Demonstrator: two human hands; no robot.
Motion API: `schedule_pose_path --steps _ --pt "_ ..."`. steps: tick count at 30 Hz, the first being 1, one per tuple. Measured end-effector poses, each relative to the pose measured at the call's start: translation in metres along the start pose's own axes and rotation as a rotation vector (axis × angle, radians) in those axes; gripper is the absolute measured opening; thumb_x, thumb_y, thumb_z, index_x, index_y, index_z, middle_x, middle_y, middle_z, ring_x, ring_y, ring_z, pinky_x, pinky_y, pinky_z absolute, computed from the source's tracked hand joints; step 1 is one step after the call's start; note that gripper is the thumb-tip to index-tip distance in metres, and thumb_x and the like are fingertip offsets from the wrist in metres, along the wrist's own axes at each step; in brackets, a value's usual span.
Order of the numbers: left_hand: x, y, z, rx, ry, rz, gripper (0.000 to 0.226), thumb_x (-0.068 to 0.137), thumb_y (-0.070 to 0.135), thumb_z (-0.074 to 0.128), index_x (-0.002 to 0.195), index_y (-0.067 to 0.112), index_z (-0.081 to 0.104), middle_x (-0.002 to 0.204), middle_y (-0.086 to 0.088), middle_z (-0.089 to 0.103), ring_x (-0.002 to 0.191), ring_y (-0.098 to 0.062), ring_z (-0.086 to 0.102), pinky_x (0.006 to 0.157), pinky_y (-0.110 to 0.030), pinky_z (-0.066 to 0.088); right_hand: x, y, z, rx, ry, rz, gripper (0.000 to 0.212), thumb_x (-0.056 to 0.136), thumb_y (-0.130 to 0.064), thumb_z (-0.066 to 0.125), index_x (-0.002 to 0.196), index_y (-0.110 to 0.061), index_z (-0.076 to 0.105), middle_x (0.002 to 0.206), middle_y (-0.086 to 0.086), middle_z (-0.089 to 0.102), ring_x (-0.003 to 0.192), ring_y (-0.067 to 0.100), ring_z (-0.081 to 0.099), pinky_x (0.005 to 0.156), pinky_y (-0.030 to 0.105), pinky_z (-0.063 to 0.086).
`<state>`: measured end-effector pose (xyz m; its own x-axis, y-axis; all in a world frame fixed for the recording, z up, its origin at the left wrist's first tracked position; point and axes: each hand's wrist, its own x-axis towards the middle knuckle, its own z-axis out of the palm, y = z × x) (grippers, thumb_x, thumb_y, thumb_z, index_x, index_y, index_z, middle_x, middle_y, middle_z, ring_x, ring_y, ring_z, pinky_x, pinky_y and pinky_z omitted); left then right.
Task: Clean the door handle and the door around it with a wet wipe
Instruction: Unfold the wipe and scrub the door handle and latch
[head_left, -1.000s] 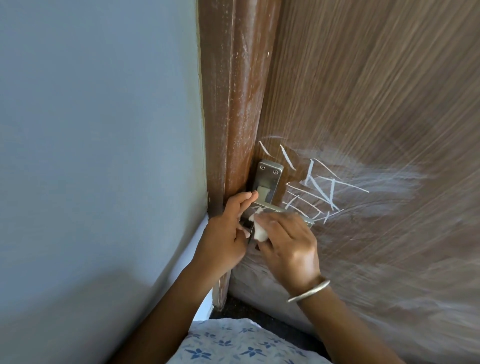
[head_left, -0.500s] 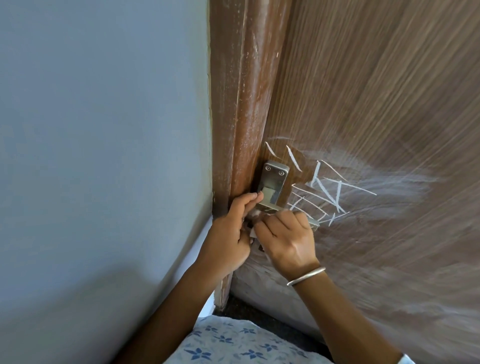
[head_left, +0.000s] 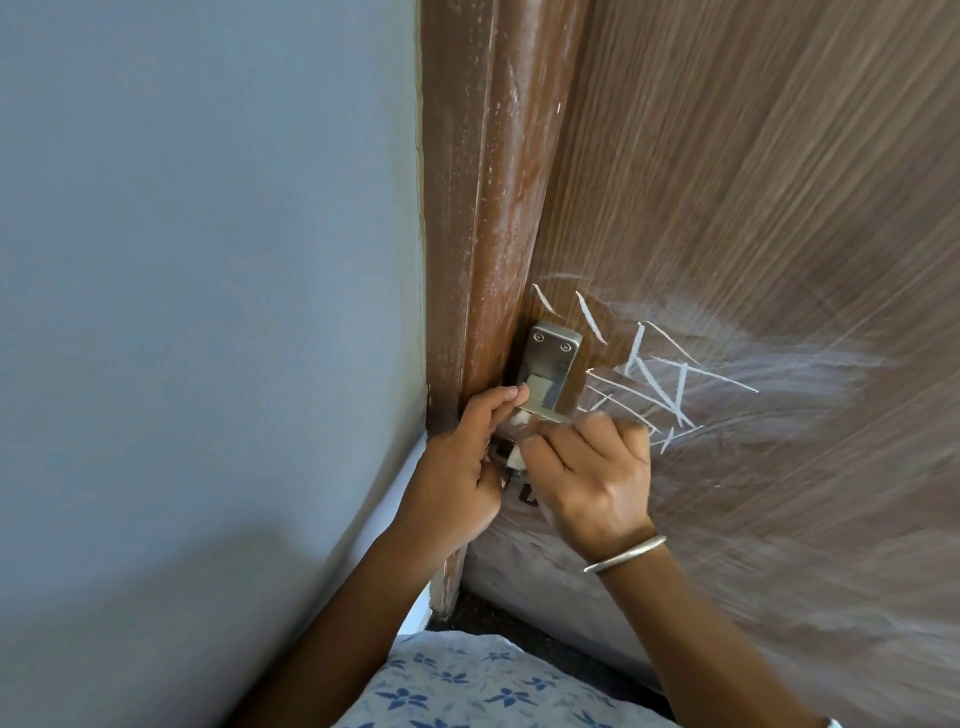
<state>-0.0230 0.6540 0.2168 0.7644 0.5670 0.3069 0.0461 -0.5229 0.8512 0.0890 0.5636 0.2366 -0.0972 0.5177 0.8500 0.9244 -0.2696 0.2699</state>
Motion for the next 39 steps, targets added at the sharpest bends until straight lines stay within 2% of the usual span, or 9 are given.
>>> schedule_pose_path --steps 3,5,7,10,14,23,28,32,39 --pt "-0.001 -0.001 0.000 0.041 0.020 -0.010 0.082 0.078 -0.008 0.050 0.129 0.052 0.028 0.127 0.030 0.050 0.099 -0.008 0.062 0.077 -0.031 0.056 0.007 0.003 0.001 0.013 0.038 0.007 0.023 0.076 -0.004 0.069 0.061 -0.017 0.055 0.061 -0.004 0.061 0.053 0.020 0.048 0.057 0.034 0.028" --pt "-0.001 -0.003 0.000 0.054 0.022 -0.013 0.077 0.079 -0.005 0.050 0.131 0.047 0.029 0.120 0.011 0.062 0.093 -0.019 0.065 0.073 -0.038 0.057 0.005 0.003 0.002 0.026 0.012 -0.026 0.024 0.074 -0.005 0.071 0.058 -0.017 0.058 0.064 -0.004 0.065 0.054 0.019 0.051 0.059 0.032 0.028" --pt "-0.001 -0.003 0.000 0.042 0.011 -0.013 0.073 0.079 -0.003 0.048 0.132 0.043 0.031 0.122 0.004 0.062 0.100 -0.024 0.064 0.077 -0.042 0.057 0.002 0.003 0.003 0.028 -0.007 -0.036 0.023 0.074 -0.006 0.071 0.058 -0.017 0.061 0.068 -0.004 0.068 0.055 0.018 0.052 0.060 0.032 0.029" --pt "0.000 -0.001 0.000 0.015 0.002 -0.020 0.074 0.079 -0.007 0.049 0.132 0.043 0.031 0.131 0.023 0.051 0.112 -0.008 0.057 0.083 -0.036 0.056 -0.001 0.004 0.002 0.026 -0.004 -0.041 0.023 0.078 -0.008 0.069 0.059 -0.018 0.062 0.070 -0.005 0.069 0.055 0.018 0.051 0.059 0.032 0.030" --pt "0.001 -0.006 0.001 0.001 -0.006 -0.027 0.077 0.080 -0.011 0.049 0.133 0.041 0.032 0.137 0.028 0.044 0.114 0.011 0.048 0.089 -0.029 0.053 -0.009 0.003 0.001 0.016 -0.034 -0.057 0.023 0.080 -0.010 0.069 0.060 -0.018 0.063 0.067 -0.006 0.067 0.056 0.018 0.053 0.057 0.032 0.033" --pt "0.002 -0.007 0.002 -0.016 0.003 -0.023 0.076 0.079 -0.014 0.050 0.134 0.037 0.034 0.138 0.023 0.045 0.118 0.008 0.046 0.084 -0.032 0.056 -0.003 0.008 0.000 -0.028 -0.003 0.008 0.019 0.078 -0.009 0.071 0.065 -0.019 0.061 0.064 -0.007 0.064 0.056 0.018 0.049 0.058 0.033 0.030" --pt "0.002 -0.003 0.001 0.001 0.008 -0.018 0.070 0.082 -0.011 0.050 0.136 0.030 0.035 0.137 0.020 0.047 0.119 -0.002 0.051 0.086 -0.034 0.056 -0.007 -0.002 0.007 0.012 -0.057 -0.042 0.027 0.079 -0.004 0.062 0.057 -0.018 0.057 0.057 -0.005 0.058 0.054 0.019 0.052 0.057 0.033 0.032" --pt "0.001 -0.002 0.001 0.019 0.012 -0.030 0.066 0.083 -0.004 0.052 0.135 0.032 0.035 0.125 -0.004 0.061 0.105 -0.023 0.063 0.079 -0.042 0.057 0.003 -0.002 0.009 0.017 -0.042 -0.010 0.027 0.075 -0.003 0.064 0.056 -0.019 0.054 0.055 -0.004 0.056 0.054 0.019 0.050 0.058 0.033 0.029" --pt "0.001 0.000 0.001 0.047 0.006 -0.027 0.062 0.084 0.008 0.049 0.134 0.040 0.032 0.115 -0.009 0.064 0.097 -0.026 0.064 0.079 -0.048 0.055 0.007 -0.007 0.013 0.045 -0.032 -0.017 0.030 0.086 -0.004 0.053 0.059 -0.017 0.058 0.057 -0.003 0.057 0.056 0.019 0.052 0.056 0.033 0.033"
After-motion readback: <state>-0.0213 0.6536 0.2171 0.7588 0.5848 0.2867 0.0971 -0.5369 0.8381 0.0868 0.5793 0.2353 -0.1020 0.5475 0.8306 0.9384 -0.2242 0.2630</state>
